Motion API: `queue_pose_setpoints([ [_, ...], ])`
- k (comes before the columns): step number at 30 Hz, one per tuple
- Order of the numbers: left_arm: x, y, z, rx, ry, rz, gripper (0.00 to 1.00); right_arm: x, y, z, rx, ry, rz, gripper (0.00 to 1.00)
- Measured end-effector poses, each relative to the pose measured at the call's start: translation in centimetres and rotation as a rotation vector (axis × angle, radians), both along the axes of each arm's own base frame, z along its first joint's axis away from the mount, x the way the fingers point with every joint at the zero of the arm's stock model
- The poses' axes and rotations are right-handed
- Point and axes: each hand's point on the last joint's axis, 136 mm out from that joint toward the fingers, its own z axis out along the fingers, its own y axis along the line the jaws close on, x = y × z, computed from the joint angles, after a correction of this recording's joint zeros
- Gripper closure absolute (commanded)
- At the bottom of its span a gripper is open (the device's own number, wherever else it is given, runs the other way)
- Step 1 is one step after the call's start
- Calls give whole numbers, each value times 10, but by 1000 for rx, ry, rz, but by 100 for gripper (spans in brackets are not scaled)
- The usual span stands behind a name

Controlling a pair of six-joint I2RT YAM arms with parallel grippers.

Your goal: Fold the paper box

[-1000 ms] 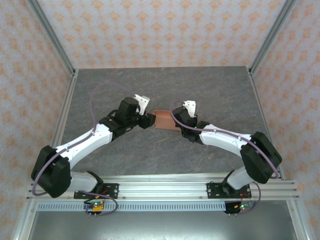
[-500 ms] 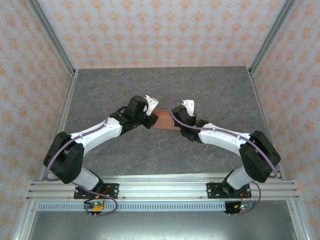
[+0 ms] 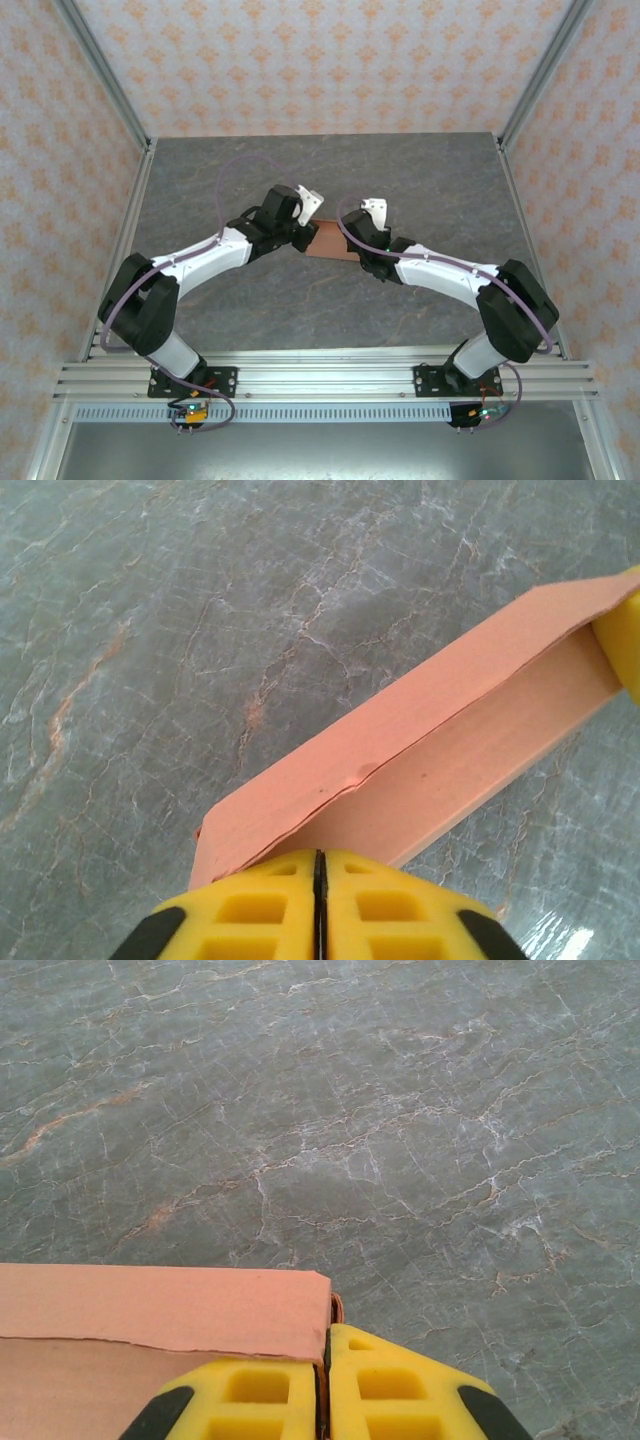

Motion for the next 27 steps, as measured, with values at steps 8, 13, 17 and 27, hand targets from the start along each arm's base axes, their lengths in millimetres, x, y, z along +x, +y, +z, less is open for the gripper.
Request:
queue_pose_setpoints([
  [8,-5,-8,-2,-37,30,-35,100,0,3,1,7,6,9,91],
  [13,-7,-15,4,-107,55,-30,60,0,4,0,4,13,19,91],
  [17,-3,-3,23,-187,55,3,51,0,4,-1,-8,14,25,91],
  [27,6,48,42,-271,0,125,42,2,-1,-1,-10,24,23,91],
])
